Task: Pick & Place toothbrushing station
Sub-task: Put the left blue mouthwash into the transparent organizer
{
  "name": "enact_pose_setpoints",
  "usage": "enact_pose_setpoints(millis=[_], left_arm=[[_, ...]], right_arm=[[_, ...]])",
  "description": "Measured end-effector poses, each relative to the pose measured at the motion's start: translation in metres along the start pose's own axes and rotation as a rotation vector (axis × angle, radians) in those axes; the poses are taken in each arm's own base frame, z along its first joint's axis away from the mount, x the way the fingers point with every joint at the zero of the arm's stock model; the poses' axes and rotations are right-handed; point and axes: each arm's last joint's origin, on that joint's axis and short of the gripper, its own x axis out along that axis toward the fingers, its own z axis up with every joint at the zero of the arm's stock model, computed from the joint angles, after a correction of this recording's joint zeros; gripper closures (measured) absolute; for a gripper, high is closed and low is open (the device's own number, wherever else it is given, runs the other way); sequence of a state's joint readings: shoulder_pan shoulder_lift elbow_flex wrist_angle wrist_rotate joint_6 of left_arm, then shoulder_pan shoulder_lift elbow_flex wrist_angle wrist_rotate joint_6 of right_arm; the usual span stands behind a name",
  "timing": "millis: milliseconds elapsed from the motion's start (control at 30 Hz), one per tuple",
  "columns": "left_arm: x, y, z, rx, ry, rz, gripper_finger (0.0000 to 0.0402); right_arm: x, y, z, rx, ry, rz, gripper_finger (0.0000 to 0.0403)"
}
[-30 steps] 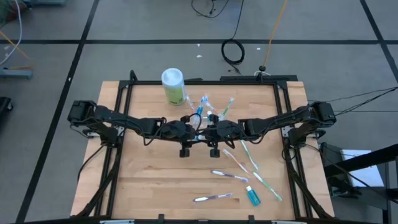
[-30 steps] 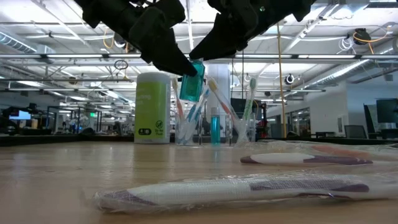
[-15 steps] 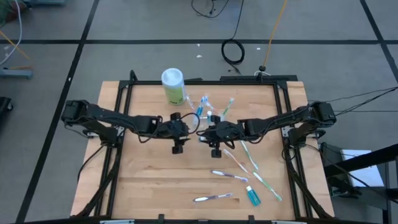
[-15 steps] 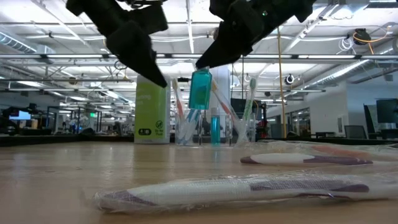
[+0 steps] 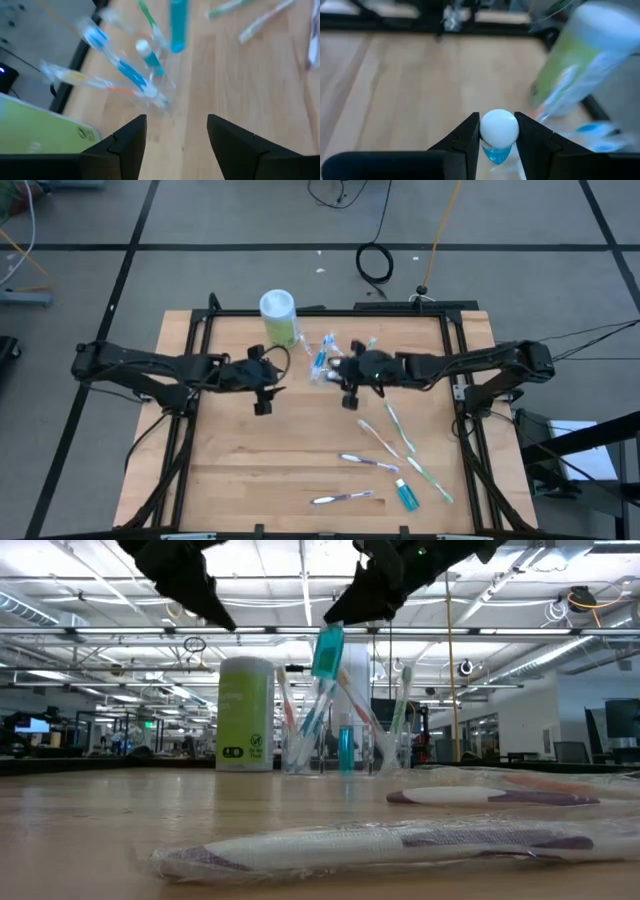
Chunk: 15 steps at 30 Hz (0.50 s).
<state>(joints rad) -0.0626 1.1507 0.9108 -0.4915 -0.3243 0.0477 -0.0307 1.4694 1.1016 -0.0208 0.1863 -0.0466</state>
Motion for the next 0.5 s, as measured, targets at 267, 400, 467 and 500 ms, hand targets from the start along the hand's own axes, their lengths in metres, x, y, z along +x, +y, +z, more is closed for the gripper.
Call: enact_pose_setpoints(millis=[267,400,467,500], left_arm=[[-0.022,0.008,0.002,-0.059,-0.081,-0.001,0.0185],[-0.022,0.008,0.002,-0.060,-0.080,-0.004,0.0185],[-0.022,0.008,0.002,-0.061,-0.080,-0.004,0.0186],[-0.022,0.008,0.002,-0.062,-0.079,-0.003,0.0185]], right_arm=[[-0.004,-0.034,-0.001,0.029,0.017,-0.086,0.0300],[0.002,-0.043,-0.010,0.075,0.086,-0.109,0.0302],[0.002,-0.046,-0.015,0.097,0.127,-0.115,0.0302],[0.002,-0.047,-0.015,0.110,0.125,-0.118,0.0302]])
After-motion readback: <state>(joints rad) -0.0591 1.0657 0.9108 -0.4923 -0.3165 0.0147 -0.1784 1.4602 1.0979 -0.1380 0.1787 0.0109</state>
